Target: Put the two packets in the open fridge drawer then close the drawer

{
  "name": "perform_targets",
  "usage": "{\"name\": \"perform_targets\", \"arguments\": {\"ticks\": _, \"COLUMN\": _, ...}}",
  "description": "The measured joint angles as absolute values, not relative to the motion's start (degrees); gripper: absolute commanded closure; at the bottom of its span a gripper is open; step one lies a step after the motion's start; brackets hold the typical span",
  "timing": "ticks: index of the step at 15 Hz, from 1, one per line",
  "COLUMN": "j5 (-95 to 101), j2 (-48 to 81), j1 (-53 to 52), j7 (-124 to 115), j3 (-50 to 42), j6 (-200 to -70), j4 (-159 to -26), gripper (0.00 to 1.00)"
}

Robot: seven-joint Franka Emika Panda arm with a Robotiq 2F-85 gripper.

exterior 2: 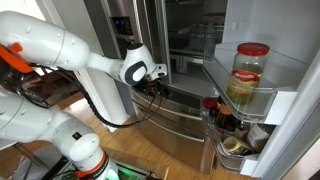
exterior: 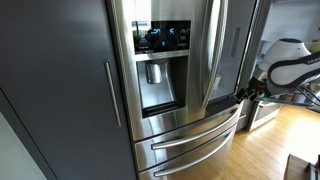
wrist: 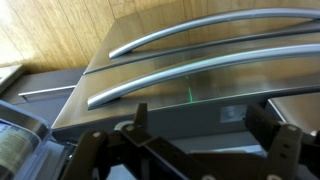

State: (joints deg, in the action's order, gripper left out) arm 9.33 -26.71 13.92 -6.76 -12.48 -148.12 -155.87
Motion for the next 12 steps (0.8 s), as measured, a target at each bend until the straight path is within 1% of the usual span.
{"name": "perform_targets", "arguments": {"ticks": 4, "j5": 9.2, "j2": -38.3, "j1": 15.7, "j7": -12.2, "j3": -6.1, "j6": -130.9, "j4": -152.7, "gripper": 0.0}}
{"name": "perform_targets", "arguments": {"ticks": 6, "j5": 9.2, "j2": -41.8, "j1": 15.9, "j7": -14.1, "j3": -4.2, "j6": -125.5, "j4": -150.7, "gripper": 0.0}}
{"name": "perform_targets", "arguments": {"ticks": 9, "j5": 9.2, "j2": -44.5, "j1": 16.1, "j7": -15.8, "j3": -2.9, "j6": -121.3, "j4": -148.5, "gripper": 0.0}}
{"name": "perform_targets", "arguments": {"ticks": 12, "j5": 9.2, "j2": -45.6, "j1": 16.3, "j7": -16.8, "j3": -2.7, "j6": -120.2, "j4": -147.4, "gripper": 0.0}}
